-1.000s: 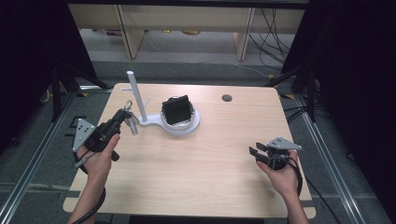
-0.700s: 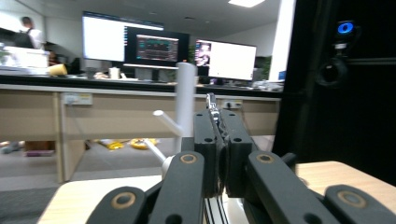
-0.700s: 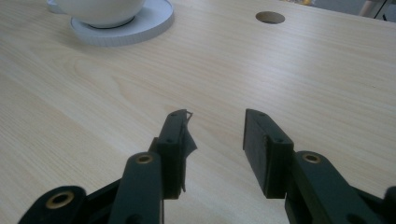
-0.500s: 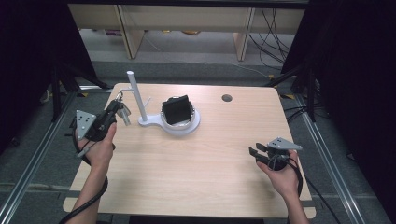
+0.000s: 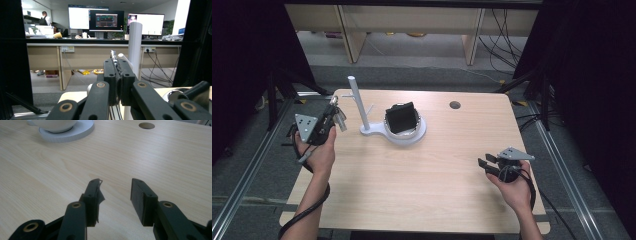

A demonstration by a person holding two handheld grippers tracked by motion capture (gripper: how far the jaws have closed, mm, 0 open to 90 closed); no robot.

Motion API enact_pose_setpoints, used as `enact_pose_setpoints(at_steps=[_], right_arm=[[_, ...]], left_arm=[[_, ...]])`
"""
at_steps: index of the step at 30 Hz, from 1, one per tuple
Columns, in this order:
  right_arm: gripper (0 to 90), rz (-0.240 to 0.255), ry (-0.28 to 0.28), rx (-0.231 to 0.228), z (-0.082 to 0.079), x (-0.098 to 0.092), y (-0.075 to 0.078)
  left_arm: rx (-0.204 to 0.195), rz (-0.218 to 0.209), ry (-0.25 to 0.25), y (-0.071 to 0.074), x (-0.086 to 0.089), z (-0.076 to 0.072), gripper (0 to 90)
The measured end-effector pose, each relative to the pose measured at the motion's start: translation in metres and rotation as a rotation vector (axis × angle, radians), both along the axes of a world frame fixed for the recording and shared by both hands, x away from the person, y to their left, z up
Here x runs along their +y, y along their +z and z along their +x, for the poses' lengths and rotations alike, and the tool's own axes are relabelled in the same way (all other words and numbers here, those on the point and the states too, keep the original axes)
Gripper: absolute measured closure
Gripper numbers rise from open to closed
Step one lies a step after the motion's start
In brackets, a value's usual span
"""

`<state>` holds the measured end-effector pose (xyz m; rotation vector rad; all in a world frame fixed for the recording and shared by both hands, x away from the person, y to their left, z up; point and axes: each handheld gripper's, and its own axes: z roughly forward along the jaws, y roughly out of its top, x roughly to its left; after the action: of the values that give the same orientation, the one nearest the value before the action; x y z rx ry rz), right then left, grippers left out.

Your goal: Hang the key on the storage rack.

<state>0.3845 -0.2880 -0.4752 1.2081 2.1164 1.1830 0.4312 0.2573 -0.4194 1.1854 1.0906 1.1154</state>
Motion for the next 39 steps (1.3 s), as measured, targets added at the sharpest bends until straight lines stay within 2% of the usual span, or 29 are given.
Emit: enact_pose_setpoints(at_steps=[3,4,6,8,9,12,20,24,25,26,27,30,32,33,37,38,39], right_arm=[[60.3,-0.005,-0.001,-0.006,0.0,0.0,0.0],[60.3,-0.006,0.008,0.018,-0.001,-0.001,0.001],[60.2,0.001,-0.007,-0.008,0.0,0.0,-0.001],[60.2,-0.003,-0.009,0.0,0.0,-0.001,-0.001],[60.2,-0.004,-0.007,-0.001,0.0,-0.001,-0.002],[60.2,0.002,-0.009,0.006,0.001,-0.002,-0.002],[60.0,-0.001,-0.005,0.004,0.001,-0.002,-0.003],[59.9,0.002,-0.005,0.005,0.002,-0.002,-0.004],[59.9,0.012,-0.004,0.019,0.001,-0.001,-0.004],[59.8,0.024,-0.013,0.037,0.0,0.0,-0.004],[59.8,0.029,-0.015,0.038,0.0,0.0,-0.004],[59.7,0.042,-0.013,0.03,0.0,0.001,-0.005],[59.5,0.032,-0.014,0.064,-0.001,0.001,-0.004],[59.3,0.019,0.0,0.046,0.001,-0.001,-0.005],[58.7,0.018,0.002,0.048,0.001,-0.001,-0.005],[58.7,0.02,0.001,0.022,0.002,-0.002,-0.006],[58.7,0.025,0.003,0.022,0.002,-0.002,-0.006]], left_arm=[[-0.009,0.015,0.011,0.001,-0.006,0.003,87.0],[-0.009,0.021,0.014,0.002,-0.007,0.003,87.0],[-0.008,0.031,0.019,0.002,-0.009,0.005,87.0],[-0.003,0.05,0.024,0.002,-0.01,0.006,87.0],[0.008,0.033,0.042,0.001,-0.013,0.005,86.9],[0.0,0.04,0.044,0.002,-0.015,0.007,86.9],[-0.012,0.103,0.053,0.002,-0.023,0.011,86.9],[-0.015,0.148,0.061,0.001,-0.026,0.012,87.0],[-0.023,0.167,0.047,0.001,-0.027,0.013,87.0],[-0.022,0.174,0.06,0.001,-0.027,0.013,86.9],[-0.024,0.181,0.042,0.0,-0.028,0.014,86.9],[-0.009,0.185,0.047,-0.002,-0.03,0.015,86.6],[0.003,0.188,0.035,-0.003,-0.03,0.016,86.1],[0.018,0.169,0.011,-0.004,-0.03,0.018,85.2],[0.056,0.105,-0.039,-0.008,-0.032,0.017,70.4],[0.068,0.092,-0.052,-0.009,-0.032,0.015,67.3],[0.08,0.076,-0.067,-0.011,-0.032,0.014,64.3]])
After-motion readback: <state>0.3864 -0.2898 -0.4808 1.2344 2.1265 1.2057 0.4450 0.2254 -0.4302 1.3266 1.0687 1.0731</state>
